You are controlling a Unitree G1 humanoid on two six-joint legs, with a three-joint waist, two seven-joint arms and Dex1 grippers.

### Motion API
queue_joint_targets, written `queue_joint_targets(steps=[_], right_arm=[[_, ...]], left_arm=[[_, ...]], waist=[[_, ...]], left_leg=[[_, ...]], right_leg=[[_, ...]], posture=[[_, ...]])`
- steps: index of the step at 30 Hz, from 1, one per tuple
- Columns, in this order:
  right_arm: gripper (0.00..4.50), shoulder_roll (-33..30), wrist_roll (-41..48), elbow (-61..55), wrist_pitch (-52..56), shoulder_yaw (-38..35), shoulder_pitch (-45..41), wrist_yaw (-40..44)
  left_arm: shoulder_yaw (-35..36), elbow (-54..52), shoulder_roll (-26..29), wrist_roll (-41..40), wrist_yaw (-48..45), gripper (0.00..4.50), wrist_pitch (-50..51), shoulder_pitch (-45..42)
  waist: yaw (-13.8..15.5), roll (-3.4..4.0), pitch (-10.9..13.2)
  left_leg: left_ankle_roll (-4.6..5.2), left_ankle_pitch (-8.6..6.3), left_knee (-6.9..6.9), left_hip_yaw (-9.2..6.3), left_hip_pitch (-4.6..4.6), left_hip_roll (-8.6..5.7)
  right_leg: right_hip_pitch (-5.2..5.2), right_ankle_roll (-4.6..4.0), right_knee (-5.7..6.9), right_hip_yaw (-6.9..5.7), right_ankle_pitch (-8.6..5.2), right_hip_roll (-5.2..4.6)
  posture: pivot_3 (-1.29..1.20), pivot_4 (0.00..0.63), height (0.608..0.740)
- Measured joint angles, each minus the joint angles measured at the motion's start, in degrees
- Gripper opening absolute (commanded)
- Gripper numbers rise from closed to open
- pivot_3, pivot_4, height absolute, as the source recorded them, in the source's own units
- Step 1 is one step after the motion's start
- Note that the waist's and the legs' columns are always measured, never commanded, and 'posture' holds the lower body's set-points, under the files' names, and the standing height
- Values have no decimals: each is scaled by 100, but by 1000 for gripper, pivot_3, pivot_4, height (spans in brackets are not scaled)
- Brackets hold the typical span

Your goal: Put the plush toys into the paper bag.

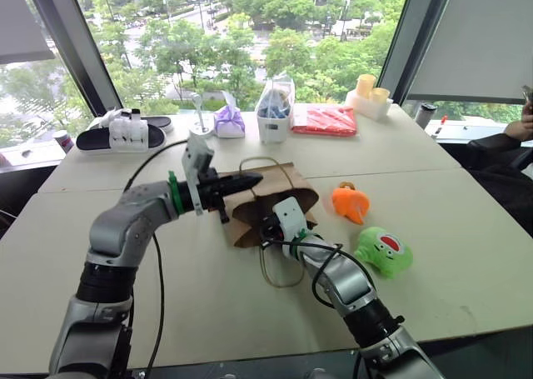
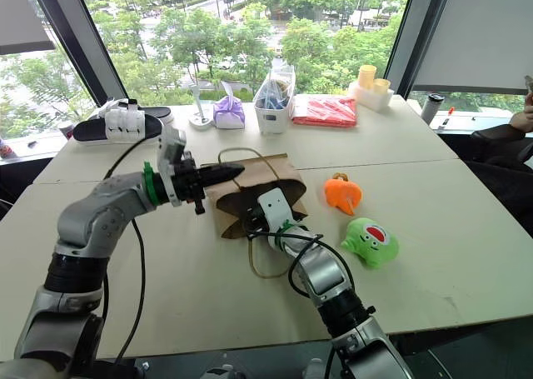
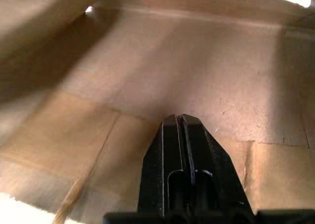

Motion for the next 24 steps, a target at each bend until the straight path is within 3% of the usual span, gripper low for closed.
queue_joint_targets(steps=[5,10,17,24], right_arm=[[0,-16,-131,56,-94,-17,5,194],[0,-29,-222,-61,-168,-51,149,269],[0,-239,-195,-773,280,-269,465,440],[0,-915,470,-3352,1808,-1078,760,952]], left_arm=[[517,743,-111,0,619,28,-179,-1097],[742,1218,-309,-4,990,28,-354,-1474],[406,350,-472,-72,771,28,-325,-448],[15,-6,-542,88,616,28,-471,242]], waist=[[-23,0,-1],[-28,0,-1],[-14,1,-2],[29,1,-2]], left_leg=[[-8,5,-1,0,2,-3],[-12,7,-2,0,1,-4],[-12,7,0,0,-3,-4],[2,-1,-1,-5,-7,-6]], right_leg=[[1,0,1,0,0,0],[0,1,0,0,0,-1],[-1,1,0,2,0,-1],[-3,0,-1,1,0,-3]], posture=[[0,150,740],[0,150,740],[0,150,740],[0,150,740]])
